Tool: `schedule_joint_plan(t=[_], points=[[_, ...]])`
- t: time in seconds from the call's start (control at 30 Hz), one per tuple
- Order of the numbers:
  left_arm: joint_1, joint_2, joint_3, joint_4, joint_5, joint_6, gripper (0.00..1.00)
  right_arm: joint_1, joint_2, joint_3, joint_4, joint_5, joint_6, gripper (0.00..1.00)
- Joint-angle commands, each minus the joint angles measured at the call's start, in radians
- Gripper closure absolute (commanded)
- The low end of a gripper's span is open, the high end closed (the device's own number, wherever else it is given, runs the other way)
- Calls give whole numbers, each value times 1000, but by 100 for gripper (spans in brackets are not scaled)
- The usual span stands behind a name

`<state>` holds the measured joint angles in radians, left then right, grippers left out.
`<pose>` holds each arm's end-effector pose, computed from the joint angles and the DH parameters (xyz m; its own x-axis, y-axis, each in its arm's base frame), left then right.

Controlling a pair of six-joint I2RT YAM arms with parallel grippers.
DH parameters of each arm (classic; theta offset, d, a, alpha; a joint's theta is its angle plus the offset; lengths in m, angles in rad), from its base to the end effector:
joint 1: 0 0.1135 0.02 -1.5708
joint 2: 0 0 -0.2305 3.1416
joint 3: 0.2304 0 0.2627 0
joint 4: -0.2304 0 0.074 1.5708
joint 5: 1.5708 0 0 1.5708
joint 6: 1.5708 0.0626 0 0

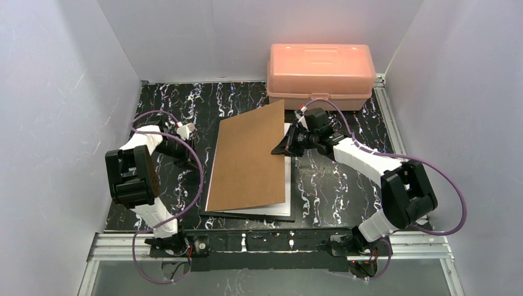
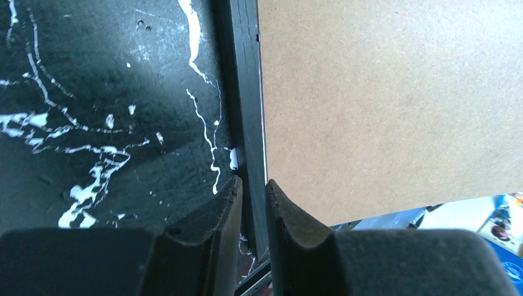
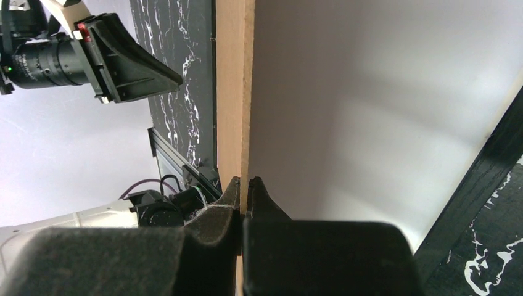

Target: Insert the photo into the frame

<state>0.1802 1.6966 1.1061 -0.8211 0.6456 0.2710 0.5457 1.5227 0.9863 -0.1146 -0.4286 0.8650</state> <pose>0.3161 0.0193 0.1272 -0.9491 0.0444 -0.3118 0.2125 0.8210 -0.5300 0.2973 0.2109 0.1853 -0.9103 0.2571 -0.3243 -0.0953 0.6324 0.7688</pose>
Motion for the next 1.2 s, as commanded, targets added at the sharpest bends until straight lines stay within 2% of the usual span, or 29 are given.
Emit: schedule_joint_plan(t=[0.0,0.3,0.5,0.83,1.17], points=[[-1,52,-16,17,88,17,82,6,-16,-30,-35,178,-79,99],[-36,145,-31,50,105,19,84,7,-25,-44,-26,183,-72,99],[-51,161,-40,66,105,13,86,7,-28,-53,-14,180,-68,98],[-63,186,-27,63,89,3,97,7,-23,-71,33,184,-46,98],[-68,187,-29,64,91,-1,100,16,2,-83,79,183,-26,98]])
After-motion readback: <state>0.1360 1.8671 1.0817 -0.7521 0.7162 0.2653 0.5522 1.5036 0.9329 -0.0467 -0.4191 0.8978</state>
